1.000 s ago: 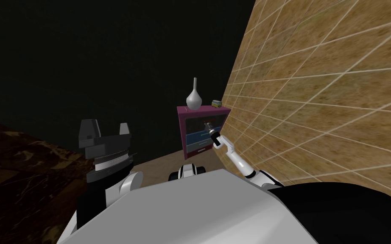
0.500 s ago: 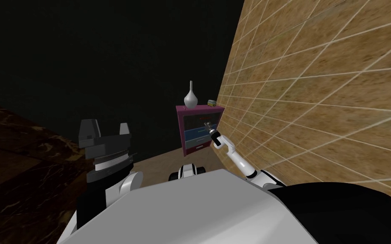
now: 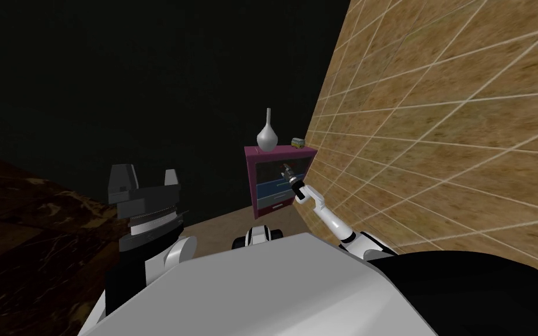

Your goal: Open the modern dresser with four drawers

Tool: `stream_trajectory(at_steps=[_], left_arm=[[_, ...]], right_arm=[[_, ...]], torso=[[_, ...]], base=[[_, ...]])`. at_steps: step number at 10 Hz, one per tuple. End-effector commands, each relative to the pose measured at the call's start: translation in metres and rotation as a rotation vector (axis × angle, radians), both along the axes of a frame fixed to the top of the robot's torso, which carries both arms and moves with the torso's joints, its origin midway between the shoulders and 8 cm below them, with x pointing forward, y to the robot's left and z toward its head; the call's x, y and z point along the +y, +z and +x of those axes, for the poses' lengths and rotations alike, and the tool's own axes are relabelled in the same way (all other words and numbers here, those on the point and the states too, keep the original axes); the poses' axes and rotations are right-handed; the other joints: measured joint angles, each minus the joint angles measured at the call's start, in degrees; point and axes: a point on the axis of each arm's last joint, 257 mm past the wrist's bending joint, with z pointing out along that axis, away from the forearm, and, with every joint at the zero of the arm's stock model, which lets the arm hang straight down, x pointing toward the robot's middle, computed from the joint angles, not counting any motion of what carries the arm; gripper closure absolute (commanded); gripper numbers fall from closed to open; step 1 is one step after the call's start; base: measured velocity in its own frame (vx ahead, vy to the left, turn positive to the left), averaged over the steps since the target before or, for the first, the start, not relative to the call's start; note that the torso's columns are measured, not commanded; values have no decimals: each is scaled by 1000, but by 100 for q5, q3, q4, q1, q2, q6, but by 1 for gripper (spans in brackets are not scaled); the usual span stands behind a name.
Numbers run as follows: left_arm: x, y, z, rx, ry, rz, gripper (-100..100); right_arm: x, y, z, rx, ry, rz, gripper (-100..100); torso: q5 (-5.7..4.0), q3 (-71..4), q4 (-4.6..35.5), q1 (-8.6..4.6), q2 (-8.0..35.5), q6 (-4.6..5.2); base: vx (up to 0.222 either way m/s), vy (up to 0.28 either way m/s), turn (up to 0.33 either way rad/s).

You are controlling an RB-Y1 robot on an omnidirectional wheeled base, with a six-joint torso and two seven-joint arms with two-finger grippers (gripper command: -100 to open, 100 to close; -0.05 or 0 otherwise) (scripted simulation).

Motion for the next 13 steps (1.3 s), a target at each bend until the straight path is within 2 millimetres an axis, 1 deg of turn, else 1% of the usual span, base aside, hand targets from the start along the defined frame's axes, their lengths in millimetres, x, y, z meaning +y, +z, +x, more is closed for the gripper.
stream_trajectory(at_steps=[1, 2, 3, 4, 7, 9, 11, 12, 13], left_arm=[[0, 0, 0, 0, 0, 0, 0], [0, 0, 0, 0, 0, 0, 0], [0, 0, 0, 0, 0, 0, 0], [0, 0, 0, 0, 0, 0, 0], [0, 0, 0, 0, 0, 0, 0], [0, 0, 0, 0, 0, 0, 0], [0, 0, 0, 0, 0, 0, 0], [0, 0, 0, 0, 0, 0, 0], [0, 0, 0, 0, 0, 0, 0]], right_arm=[[-8, 7, 4, 0, -14, -2, -100], [-4, 5, 2, -1, -6, -3, -100], [-5, 6, 3, 0, -8, -2, 100], [-3, 8, 1, -1, -1, -3, 100], [-1, 11, -1, 0, 8, -4, 100], [0, 6, -3, 9, 12, -5, 100], [3, 6, -6, 11, 21, -5, 100], [-6, 19, -1, 4, 9, -5, -100], [-10, 25, 0, 4, 6, -6, -100]], torso=[[-3, 20, 9, -15, 34, 3], [-5, 15, 9, -20, 21, 0], [-6, 11, 4, -19, 18, 4], [-4, 10, 5, -14, 16, 2], [-9, 14, 0, -19, 19, -1], [4, -18, 5, 0, -31, 0], [-6, 3, -8, -7, 5, 0], [-9, 6, -8, -16, 6, -3], [-3, -13, -9, -4, -24, -4]], base=[[94, 11, 100], [58, 3, 31], [9, 1, -4], [-113, -4, -52], [-194, -32, -30], [-99, -13, -24], [-181, -29, -51], [-99, -13, 44], [-24, 24, 48]])
